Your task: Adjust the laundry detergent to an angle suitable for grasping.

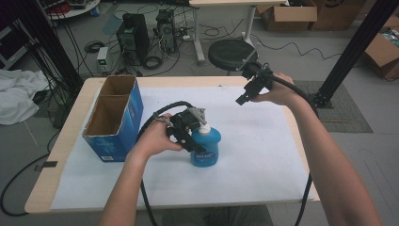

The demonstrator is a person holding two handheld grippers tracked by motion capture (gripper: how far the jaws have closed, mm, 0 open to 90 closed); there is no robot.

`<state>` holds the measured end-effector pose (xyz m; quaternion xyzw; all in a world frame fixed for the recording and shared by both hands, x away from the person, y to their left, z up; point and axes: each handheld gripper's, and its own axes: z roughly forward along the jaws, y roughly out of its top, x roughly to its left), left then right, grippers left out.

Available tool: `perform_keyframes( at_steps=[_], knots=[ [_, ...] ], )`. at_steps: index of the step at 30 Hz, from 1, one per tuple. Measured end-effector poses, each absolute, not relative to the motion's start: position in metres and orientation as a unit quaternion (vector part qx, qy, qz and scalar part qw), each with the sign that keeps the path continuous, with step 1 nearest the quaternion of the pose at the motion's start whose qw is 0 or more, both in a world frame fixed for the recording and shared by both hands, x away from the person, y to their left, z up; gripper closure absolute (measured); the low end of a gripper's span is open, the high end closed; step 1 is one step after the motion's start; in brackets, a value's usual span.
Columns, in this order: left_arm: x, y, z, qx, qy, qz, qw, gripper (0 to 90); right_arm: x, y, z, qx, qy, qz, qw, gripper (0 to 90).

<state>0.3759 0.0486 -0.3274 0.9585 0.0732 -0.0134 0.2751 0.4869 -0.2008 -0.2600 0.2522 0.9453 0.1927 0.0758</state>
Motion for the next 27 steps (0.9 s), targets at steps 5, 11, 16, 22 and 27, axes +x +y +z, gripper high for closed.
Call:
perform_keyframes(
  at_steps=[5,11,16,22,27],
  knots=[
    [0.37,0.064,-0.315,0.961,0.093,0.008,0.259,27.1,0.486,-0.201,-0.259,0.251,0.945,0.194,0.077,27.3],
    [0.364,0.086,-0.295,0.963,0.13,0.034,0.235,24.8,0.485,-0.2,-0.256,0.249,0.945,0.196,0.077,27.3],
    [0.366,0.103,-0.282,0.961,0.164,0.051,0.218,23.4,0.483,-0.199,-0.256,0.247,0.946,0.197,0.076,27.3],
    [0.368,0.117,-0.259,0.959,0.19,0.074,0.197,20.3,0.482,-0.199,-0.254,0.247,0.946,0.197,0.076,27.3],
    [0.369,0.129,-0.235,0.956,0.208,0.096,0.185,17.4,0.482,-0.199,-0.255,0.247,0.946,0.195,0.077,27.3]
  ],
)
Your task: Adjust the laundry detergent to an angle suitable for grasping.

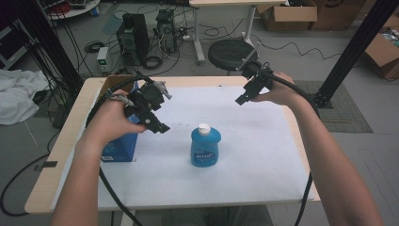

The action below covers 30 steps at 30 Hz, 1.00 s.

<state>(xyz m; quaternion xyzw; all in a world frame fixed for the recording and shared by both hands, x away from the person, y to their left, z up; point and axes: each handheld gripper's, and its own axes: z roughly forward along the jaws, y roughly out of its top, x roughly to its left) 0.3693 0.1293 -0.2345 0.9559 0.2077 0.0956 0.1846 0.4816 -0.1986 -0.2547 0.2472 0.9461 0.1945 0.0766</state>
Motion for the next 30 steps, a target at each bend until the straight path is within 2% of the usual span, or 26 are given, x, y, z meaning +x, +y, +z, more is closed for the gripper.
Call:
perform_keyframes(
  at_steps=[12,30],
  knots=[
    [0.37,0.141,-0.204,0.951,0.227,0.115,0.176,15.7,0.48,-0.196,-0.256,0.249,0.947,0.188,0.075,27.3],
    [0.374,0.14,-0.195,0.947,0.245,0.127,0.161,15.5,0.478,-0.203,-0.254,0.253,0.945,0.192,0.077,27.2]
  ],
)
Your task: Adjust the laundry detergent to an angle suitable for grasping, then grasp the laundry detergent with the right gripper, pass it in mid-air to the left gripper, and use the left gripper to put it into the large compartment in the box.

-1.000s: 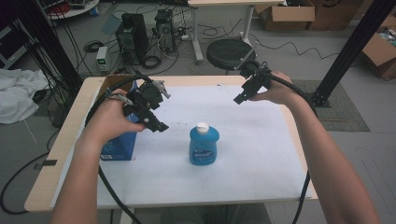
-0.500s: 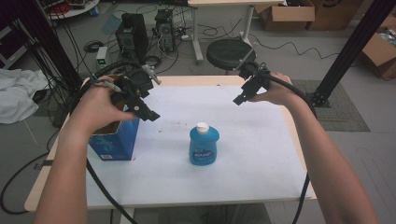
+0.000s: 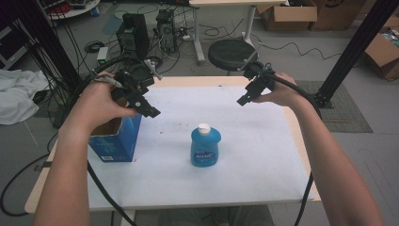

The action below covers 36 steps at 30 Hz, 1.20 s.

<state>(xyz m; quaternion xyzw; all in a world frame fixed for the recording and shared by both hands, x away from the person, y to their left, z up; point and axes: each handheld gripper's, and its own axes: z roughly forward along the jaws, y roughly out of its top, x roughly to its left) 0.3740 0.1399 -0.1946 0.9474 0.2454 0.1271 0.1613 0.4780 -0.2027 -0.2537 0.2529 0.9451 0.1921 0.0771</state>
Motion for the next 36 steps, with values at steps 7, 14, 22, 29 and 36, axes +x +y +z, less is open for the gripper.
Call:
perform_keyframes(
  at_steps=[7,14,22,29,36],
  knots=[
    [0.372,0.139,-0.195,0.948,0.244,0.128,0.157,15.5,0.475,-0.2,-0.256,0.249,0.946,0.191,0.077,27.2],
    [0.371,0.138,-0.193,0.949,0.243,0.128,0.153,15.6,0.474,-0.199,-0.252,0.248,0.946,0.193,0.079,27.3],
    [0.373,0.138,-0.194,0.951,0.242,0.125,0.148,15.6,0.475,-0.203,-0.25,0.251,0.944,0.202,0.072,27.2],
    [0.372,0.138,-0.194,0.95,0.245,0.125,0.146,15.6,0.471,-0.205,-0.247,0.236,0.944,0.221,0.06,26.7],
    [0.373,0.138,-0.195,0.95,0.244,0.124,0.148,15.6,0.458,-0.215,-0.243,0.198,0.945,0.259,0.035,24.4]
  ],
)
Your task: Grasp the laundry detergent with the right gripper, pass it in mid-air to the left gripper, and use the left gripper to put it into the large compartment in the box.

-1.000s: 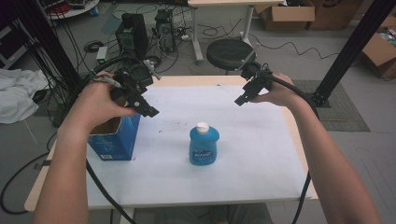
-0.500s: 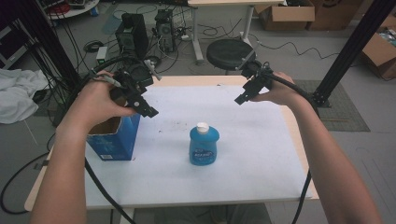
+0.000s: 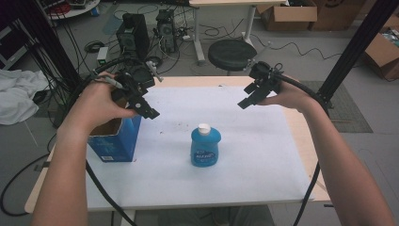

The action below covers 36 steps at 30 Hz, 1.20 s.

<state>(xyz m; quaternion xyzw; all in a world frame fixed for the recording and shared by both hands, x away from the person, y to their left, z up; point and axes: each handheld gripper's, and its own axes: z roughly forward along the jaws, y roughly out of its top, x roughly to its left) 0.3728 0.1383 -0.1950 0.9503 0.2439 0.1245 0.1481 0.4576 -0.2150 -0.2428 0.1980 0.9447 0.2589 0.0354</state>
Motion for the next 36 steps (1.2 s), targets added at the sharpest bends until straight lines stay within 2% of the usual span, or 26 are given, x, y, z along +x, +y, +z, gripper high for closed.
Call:
perform_keyframes(
  at_steps=[14,36],
  knots=[
    [0.375,0.133,-0.197,0.953,0.239,0.12,0.142,15.7,0.43,-0.227,-0.255,0.13,0.944,0.302,0.009,20.6],
    [0.376,0.131,-0.196,0.953,0.24,0.116,0.141,15.7,0.402,-0.212,-0.277,0.068,0.941,0.333,-0.004,19.9]
  ],
)
